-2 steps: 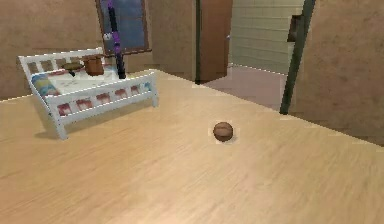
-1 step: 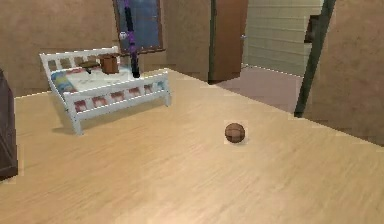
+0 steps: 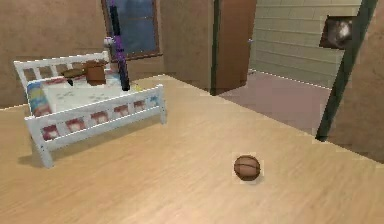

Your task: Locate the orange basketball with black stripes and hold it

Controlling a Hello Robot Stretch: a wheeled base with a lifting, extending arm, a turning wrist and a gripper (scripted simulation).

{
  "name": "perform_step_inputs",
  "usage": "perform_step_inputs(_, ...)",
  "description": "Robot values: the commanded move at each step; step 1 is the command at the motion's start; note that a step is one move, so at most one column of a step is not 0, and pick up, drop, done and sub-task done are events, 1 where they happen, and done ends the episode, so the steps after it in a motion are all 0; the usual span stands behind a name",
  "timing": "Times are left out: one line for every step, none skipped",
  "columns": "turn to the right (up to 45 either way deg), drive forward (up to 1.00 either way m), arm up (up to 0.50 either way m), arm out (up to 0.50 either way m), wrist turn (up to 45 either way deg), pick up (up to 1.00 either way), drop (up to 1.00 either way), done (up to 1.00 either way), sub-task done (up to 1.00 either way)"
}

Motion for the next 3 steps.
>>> perform_step_inputs(33.0,0.0,0.0,0.0,0.0,0.0,0.0,0.0,0.0)
perform_step_inputs(0.0,0.7,0.0,0.0,0.0,0.0,0.0,0.0,0.0)
perform_step_inputs(39.0,0.0,0.0,0.0,0.0,0.0,0.0,0.0,0.0)
